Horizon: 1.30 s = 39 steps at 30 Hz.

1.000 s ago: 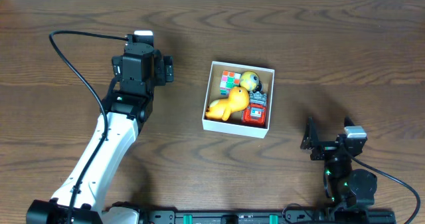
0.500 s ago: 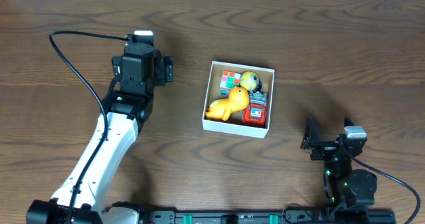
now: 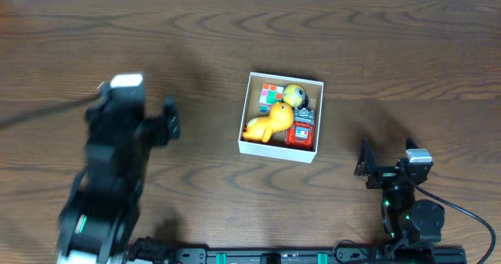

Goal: Pack container

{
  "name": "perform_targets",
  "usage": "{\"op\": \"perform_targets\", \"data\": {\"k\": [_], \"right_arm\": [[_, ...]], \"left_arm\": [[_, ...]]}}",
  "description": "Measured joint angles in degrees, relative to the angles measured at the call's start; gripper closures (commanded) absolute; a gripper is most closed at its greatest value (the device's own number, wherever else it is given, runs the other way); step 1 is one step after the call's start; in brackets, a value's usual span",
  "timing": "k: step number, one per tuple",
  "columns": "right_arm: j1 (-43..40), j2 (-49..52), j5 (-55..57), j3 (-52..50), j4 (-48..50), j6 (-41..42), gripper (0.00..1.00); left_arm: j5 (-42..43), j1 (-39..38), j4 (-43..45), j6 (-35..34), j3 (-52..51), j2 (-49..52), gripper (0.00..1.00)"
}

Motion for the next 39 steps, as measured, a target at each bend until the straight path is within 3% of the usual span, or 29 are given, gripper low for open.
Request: {"op": "perform_targets", "data": {"k": [10,19,23,31,39], "right_arm": [[0.00,-0.04,0.02,-0.04,0.02,0.00,0.01],[0.00,-0.04,0.00,-0.04,0.02,0.00,0.01],[0.00,-0.04,0.00,-0.07,0.02,0.00,0.01],[0.00,-0.04,0.00,-0.09,0.02,0.00,0.01],[0.00,-0.04,0.00,-0.09,0.02,0.00,0.01]], "left_arm": [[0.81,0.85,-12.50,-0.33,0.11,-27.10,0.02],[4.87,7.23,-14.40,-2.82,-7.41,-35.32,0.02],[5.75,8.68,-7.67,-3.06,-16.02,-37.97,0.02],[7.85,10.34,19.10,-3.23,-34.16,-39.76,0.02],[9.22,10.36,27.76,-3.23,-47.23,-39.95,0.02]]}}
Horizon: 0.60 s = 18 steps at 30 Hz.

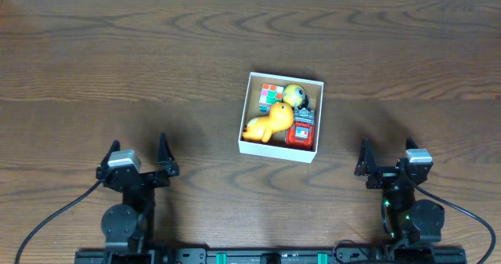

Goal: Pack container

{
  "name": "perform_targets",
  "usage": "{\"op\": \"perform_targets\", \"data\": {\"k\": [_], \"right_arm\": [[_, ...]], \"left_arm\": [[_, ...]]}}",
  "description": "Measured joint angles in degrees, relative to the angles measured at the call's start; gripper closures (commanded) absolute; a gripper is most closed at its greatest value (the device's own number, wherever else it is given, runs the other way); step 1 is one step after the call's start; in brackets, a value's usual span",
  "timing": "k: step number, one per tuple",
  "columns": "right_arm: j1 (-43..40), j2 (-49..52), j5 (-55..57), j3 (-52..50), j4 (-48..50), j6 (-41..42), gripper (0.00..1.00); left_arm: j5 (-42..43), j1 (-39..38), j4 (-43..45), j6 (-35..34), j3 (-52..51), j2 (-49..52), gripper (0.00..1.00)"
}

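A white open box point(243, 145) sits at the table's middle. Inside it lie a yellow duck toy point(270, 121), a colourful cube point(271, 96), a yellow round toy point(294, 94) and a red toy point(300, 131). My left gripper point(141, 156) rests low at the near left, fingers spread and empty. At the near right my right gripper point(386, 154) is also open with nothing in it. Both are well apart from the box.
Dark wood-grain table point(117, 52) all around the box. The arm bases and a black rail point(250, 256) line the near edge, with cables trailing from each base.
My left arm was raised and stretched out over the left of the table; now it is folded back low at the near left edge. The right arm and the box contents are unchanged.
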Motion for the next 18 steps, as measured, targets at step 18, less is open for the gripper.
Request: {"op": "perform_targets", "data": {"k": [18], "right_arm": [[0.00,0.00,0.00,0.00,0.00,0.00,0.01]], "left_arm": [[1.86,2.19,1.57,0.00,-5.66,-0.52,0.02]]}}
